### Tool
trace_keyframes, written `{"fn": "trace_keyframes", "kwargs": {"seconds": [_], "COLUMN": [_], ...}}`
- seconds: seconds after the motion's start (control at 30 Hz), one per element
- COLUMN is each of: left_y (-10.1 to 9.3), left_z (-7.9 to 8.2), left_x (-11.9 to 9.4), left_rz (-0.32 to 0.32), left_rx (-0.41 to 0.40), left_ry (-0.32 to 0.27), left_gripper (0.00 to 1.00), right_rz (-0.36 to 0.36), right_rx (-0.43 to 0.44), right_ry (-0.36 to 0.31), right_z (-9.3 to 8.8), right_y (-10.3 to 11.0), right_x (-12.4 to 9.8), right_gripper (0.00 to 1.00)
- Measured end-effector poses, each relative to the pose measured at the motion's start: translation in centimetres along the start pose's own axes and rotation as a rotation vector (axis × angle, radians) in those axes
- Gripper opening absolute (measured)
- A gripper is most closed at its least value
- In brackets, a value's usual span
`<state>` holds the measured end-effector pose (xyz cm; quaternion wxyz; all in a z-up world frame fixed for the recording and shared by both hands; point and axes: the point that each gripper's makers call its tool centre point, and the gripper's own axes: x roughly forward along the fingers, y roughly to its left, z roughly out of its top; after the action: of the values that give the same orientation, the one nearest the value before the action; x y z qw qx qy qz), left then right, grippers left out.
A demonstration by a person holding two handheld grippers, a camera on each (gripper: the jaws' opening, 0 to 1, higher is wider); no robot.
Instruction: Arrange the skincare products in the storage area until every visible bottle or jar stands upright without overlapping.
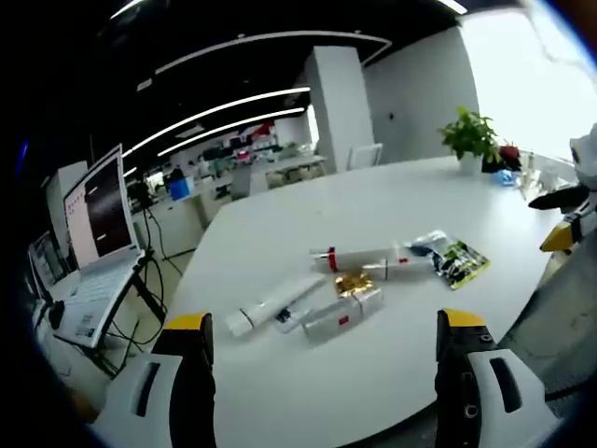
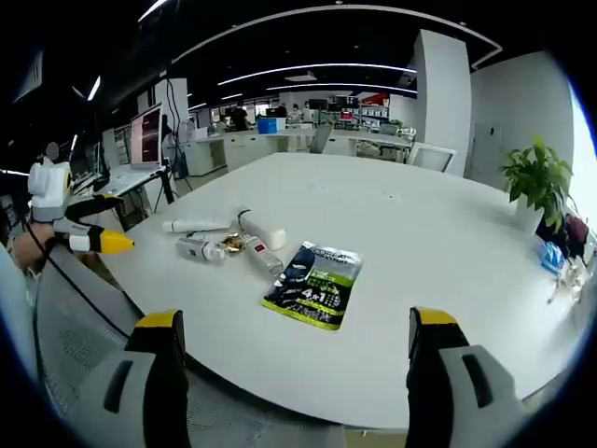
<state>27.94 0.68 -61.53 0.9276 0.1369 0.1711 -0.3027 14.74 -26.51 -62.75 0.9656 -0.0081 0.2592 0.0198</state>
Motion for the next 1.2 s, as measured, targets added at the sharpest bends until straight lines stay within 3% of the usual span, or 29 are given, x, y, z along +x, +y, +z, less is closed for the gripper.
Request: {"fn": "trace_keyframes", "kwargs": {"seconds": [0.4, 0.63, 1.2], "left_y": [0.3, 0.4, 0.4], "left_z": [-0.5, -0.8, -1.3], "left_x": [0.0, 0.1, 0.1], "left_rz": [0.005, 0.003, 0.004], "left_rx": [0.03, 0.038, 0.058], "left_ry": [0.026, 0.04, 0.069], "left_gripper": [0.97, 0.97, 0.95], "right_rz": [0.005, 0.002, 0.015], "right_rx": [-0.016, 0.006, -0.047], "right_ry": [0.035, 0.019, 0.052], "right_z": [-0.5, -0.2, -0.6], "right_y": [0.2, 0.1, 0.4], "right_x": [0.3, 0.2, 0.3], "right_gripper": [1.0, 1.0, 1.0]}}
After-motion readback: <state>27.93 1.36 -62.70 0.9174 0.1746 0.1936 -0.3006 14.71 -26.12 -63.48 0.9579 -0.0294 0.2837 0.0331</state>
